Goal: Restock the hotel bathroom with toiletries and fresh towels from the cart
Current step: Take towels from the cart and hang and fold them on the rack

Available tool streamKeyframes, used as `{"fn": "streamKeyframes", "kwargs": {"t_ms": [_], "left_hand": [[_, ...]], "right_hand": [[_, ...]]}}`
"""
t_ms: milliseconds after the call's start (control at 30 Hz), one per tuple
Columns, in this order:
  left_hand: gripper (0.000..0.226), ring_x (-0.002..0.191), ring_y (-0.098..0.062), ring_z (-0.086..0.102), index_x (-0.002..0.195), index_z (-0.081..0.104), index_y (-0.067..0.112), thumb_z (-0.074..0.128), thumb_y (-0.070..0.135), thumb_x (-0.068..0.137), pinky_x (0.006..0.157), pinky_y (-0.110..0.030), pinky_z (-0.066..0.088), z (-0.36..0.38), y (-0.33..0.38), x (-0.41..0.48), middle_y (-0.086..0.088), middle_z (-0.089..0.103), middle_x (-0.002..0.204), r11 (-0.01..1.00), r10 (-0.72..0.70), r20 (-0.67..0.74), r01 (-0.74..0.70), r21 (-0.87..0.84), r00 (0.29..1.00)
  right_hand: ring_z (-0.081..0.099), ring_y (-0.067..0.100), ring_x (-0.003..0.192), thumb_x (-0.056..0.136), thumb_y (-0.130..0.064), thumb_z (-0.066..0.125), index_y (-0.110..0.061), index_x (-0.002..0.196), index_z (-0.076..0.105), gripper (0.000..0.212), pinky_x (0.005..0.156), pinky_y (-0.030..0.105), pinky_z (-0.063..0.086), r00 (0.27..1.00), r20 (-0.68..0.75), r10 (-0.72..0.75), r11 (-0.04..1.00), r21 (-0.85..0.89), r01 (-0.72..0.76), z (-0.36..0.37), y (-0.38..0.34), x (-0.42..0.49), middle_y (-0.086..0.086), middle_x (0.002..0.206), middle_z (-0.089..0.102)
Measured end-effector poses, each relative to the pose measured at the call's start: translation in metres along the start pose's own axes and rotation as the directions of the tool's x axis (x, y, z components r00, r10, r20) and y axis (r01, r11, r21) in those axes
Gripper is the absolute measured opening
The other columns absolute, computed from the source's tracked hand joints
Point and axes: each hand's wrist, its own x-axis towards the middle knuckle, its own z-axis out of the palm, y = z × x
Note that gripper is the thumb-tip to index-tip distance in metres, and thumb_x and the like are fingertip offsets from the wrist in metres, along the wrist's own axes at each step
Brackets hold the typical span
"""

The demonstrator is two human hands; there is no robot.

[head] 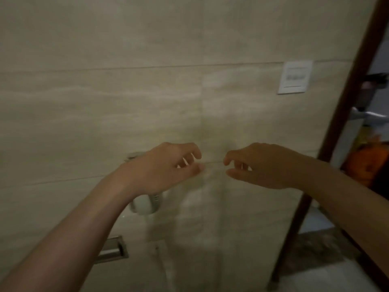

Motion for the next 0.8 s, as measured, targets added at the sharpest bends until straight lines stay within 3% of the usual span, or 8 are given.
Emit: {"fn": "streamKeyframes", "kwargs": {"t_ms": [100,200,467,633,800], "left_hand": [[0.033,0.092,-0.003,0.060,0.113,0.055,0.027,0.046,0.047,0.088,0.067,-0.008,0.042,0.038,0.039,0.048,0.011,0.063,0.104,0.993,0.110,0.009,-0.110,-0.050,0.994],[0.032,0.089,-0.002,0.059,0.110,0.056,0.027,0.046,0.047,0.087,0.063,-0.006,0.039,0.072,0.074,0.095,0.011,0.062,0.101,0.976,0.192,0.023,-0.189,-0.106,0.981],[0.029,0.096,-0.003,0.058,0.111,0.054,0.031,0.045,0.049,0.090,0.086,-0.027,0.049,0.144,0.150,0.211,0.013,0.059,0.106,0.940,0.316,0.136,-0.291,-0.180,0.939],[0.027,0.097,-0.004,0.057,0.110,0.055,0.030,0.045,0.046,0.092,0.080,-0.025,0.048,0.181,0.180,0.277,0.012,0.060,0.108,0.916,0.377,0.155,-0.343,-0.210,0.913],[0.017,0.093,-0.005,0.058,0.102,0.056,0.029,0.045,0.037,0.093,0.080,-0.034,0.050,0.219,0.209,0.345,0.011,0.062,0.100,0.869,0.461,0.150,-0.411,-0.276,0.874]], "right_hand": [[0.053,0.010,0.088,0.094,-0.051,0.036,-0.033,0.123,0.047,0.036,0.080,0.030,0.046,0.996,0.025,0.091,0.996,0.010,-0.091,0.004,0.059,-0.032,-0.012,0.104,0.057],[0.055,0.009,0.089,0.094,-0.051,0.037,-0.033,0.122,0.048,0.035,0.083,0.031,0.048,0.985,0.046,0.166,0.985,0.045,-0.168,0.007,0.112,-0.061,-0.011,0.107,0.059],[0.059,0.010,0.089,0.096,-0.043,0.040,-0.027,0.121,0.052,0.032,0.082,0.035,0.052,0.945,0.066,0.322,0.935,0.139,-0.328,0.016,0.225,-0.114,-0.007,0.104,0.064],[0.060,0.004,0.088,0.095,-0.040,0.044,-0.028,0.113,0.058,0.026,0.081,0.034,0.053,0.909,0.067,0.412,0.874,0.253,-0.415,0.031,0.296,-0.127,-0.009,0.103,0.064],[0.060,0.002,0.091,0.095,-0.038,0.044,-0.032,0.110,0.057,0.021,0.083,0.031,0.053,0.853,0.085,0.515,0.802,0.305,-0.514,0.045,0.374,-0.132,-0.013,0.102,0.062]]}}
